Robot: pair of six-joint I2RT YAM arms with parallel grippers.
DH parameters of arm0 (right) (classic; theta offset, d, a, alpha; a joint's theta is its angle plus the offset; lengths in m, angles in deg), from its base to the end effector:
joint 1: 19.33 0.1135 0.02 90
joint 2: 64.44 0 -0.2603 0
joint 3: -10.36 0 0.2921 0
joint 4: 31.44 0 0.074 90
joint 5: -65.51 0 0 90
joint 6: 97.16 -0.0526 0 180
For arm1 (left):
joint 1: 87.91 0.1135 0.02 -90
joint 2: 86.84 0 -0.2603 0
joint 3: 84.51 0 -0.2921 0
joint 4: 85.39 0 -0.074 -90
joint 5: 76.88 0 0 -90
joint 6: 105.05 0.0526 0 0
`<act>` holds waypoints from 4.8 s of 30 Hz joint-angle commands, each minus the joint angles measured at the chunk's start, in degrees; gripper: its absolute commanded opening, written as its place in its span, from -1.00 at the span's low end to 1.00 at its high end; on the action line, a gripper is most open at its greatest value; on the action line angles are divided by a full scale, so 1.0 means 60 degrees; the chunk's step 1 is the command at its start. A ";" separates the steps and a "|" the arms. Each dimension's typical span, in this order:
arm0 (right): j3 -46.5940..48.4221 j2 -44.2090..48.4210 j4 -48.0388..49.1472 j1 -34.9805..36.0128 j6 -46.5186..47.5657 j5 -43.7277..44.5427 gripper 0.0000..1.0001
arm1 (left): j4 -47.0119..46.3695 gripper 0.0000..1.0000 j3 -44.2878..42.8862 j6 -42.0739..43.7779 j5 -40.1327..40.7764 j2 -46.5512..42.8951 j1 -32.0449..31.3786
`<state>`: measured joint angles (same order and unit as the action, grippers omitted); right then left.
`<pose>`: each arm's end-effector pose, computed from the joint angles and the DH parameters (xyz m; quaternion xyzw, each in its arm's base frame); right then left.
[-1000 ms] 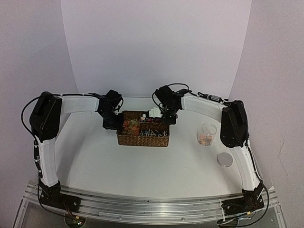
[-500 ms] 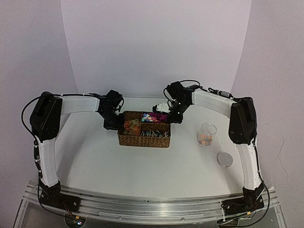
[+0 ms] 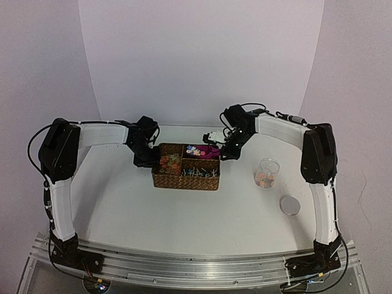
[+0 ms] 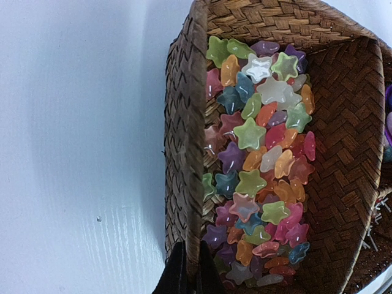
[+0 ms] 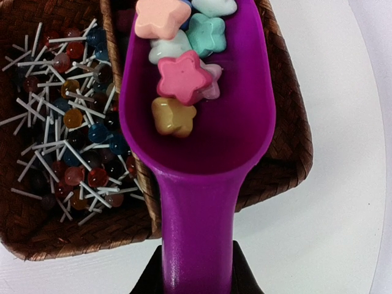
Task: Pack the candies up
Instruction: Scoop the fake candies from the storage box, then place the fake candies in the packing bottle.
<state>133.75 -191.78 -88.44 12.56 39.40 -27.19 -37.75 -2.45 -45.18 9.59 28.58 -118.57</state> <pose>0.4493 0.2825 0.1897 -0.6166 0.7460 -0.0094 0.2516 0.3971 -0.2392 0.1461 0.0111 0.9760 -0.1349 0.1705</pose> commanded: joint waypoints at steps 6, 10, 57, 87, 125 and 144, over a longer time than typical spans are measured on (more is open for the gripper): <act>-0.0228 0.1194 -0.0021 -0.0114 -0.0228 -0.0995 -1.00 | 0.0246 -1.00 0.0008 -0.0220 -0.0189 0.0166 0.0129; -0.0240 0.1317 0.0097 -0.0185 -0.0306 -0.1120 -1.00 | 0.0231 -1.00 -0.0006 -0.0223 -0.0202 0.0170 0.0129; -0.8110 0.9915 -0.0577 -0.6322 0.1881 -0.1670 -1.00 | 0.0229 -1.00 0.0011 -0.0237 -0.0308 0.0270 0.0278; -0.6722 0.7879 -0.1639 -0.5373 0.3605 0.1917 -1.00 | 0.0202 -1.00 0.0094 -0.0347 -0.0473 0.0357 0.0319; -0.5954 0.7263 -0.1365 -0.3537 0.4797 0.5055 -1.00 | 0.0200 -1.00 0.0112 -0.0352 -0.0497 0.0349 0.0362; -0.3157 0.5878 -0.0700 0.0241 0.3945 0.6389 -1.00 | 0.0230 -1.00 0.0094 -0.0354 -0.0555 0.0406 0.0362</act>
<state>110.12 -149.73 -94.01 3.04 66.78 5.99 -38.07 -2.43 -45.11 6.72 28.76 -117.43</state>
